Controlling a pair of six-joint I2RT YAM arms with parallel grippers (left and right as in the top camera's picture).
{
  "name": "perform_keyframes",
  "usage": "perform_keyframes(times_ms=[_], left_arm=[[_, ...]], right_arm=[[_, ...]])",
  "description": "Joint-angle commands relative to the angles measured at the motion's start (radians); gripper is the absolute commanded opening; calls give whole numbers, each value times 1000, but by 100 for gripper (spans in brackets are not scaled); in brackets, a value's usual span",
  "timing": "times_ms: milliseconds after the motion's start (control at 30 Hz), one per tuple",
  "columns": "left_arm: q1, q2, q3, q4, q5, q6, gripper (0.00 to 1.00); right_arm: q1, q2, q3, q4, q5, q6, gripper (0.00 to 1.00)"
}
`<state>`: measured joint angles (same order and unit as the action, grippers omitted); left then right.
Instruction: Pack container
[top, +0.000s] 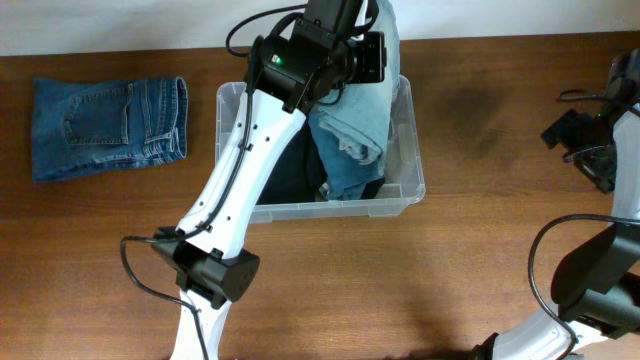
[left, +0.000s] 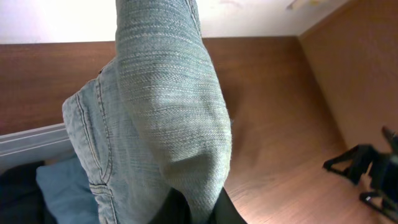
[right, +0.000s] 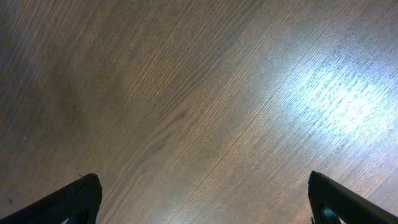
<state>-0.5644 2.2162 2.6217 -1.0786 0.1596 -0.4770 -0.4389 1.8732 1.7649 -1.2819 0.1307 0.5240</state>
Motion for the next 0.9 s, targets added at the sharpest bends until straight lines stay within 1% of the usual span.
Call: perform_keyframes(times_ms=[0, 133, 500, 600, 867], left_arm=[[-1, -13, 16, 51, 0, -77, 1], [-1, -13, 18, 83, 0, -77, 1], [-5, -12, 18, -19, 0, -77, 1], [-10, -10, 17, -42, 1, -103, 1], [-49, -10, 17, -21, 0, -114, 1]], right_arm=[[0, 2, -2, 0, 12, 9, 98], [0, 2, -2, 0, 12, 9, 98], [0, 2, -2, 0, 12, 9, 98], [0, 2, -2, 0, 12, 9, 98], [0, 2, -2, 0, 12, 9, 98]])
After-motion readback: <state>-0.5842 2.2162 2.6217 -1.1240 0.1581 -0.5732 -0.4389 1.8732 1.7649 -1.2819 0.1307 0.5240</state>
